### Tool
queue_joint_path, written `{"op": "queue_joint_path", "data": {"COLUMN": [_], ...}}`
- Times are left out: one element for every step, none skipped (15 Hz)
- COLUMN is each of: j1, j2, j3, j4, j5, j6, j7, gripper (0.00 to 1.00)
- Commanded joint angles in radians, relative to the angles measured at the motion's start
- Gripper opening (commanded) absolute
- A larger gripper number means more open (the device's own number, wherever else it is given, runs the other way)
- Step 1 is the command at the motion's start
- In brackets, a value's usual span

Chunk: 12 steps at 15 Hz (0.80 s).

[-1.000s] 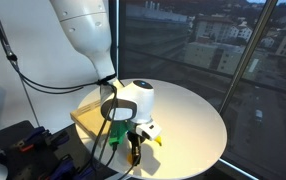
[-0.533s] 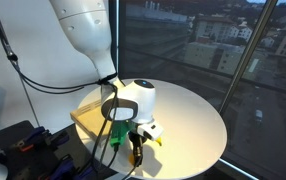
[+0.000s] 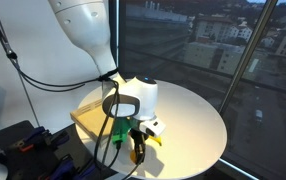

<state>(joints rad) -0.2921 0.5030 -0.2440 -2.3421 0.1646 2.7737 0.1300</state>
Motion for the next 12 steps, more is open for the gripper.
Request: {"op": "queue_joint_path", "data": {"j1": [-0.009,-0.009,-0.01,-0.009,-0.009,-0.009,-0.008,-0.009,-0.01,-0.011,-0.012,-0.014], "j2": [-0.062,-0.069,-0.077,-0.085,-0.092,-0.099,-0.107,-0.114,-0.122,-0.128,-0.136,-0.143], "j3": [-0.002,-0.003,-0.003,-0.004,-0.005,-0.006,-0.007,-0.007,-0.006,-0.006,-0.005,-0.003], "j4": [-0.019,-0.019,-0.019,-0.02,-0.02,-0.021,-0.021,-0.02,-0.02,-0.02,-0.02,-0.02], "j5": [-0.012,-0.013,-0.013,-0.014,-0.014,-0.015,-0.017,-0.018,-0.018,-0.018,-0.018,-0.017], "j6": [-0.049,-0.057,-0.065,-0.07,-0.077,-0.082,-0.089,-0.099,-0.107,-0.111,-0.118,-0.126], "j7": [-0.035,-0.041,-0.047,-0.049,-0.052,-0.056,-0.06,-0.066,-0.072,-0.08,-0.09,-0.1], "gripper": [0.43,0.43,0.43,0.43,0.43,0.43,0.43,0.43,0.43,0.43,0.43,0.43]}}
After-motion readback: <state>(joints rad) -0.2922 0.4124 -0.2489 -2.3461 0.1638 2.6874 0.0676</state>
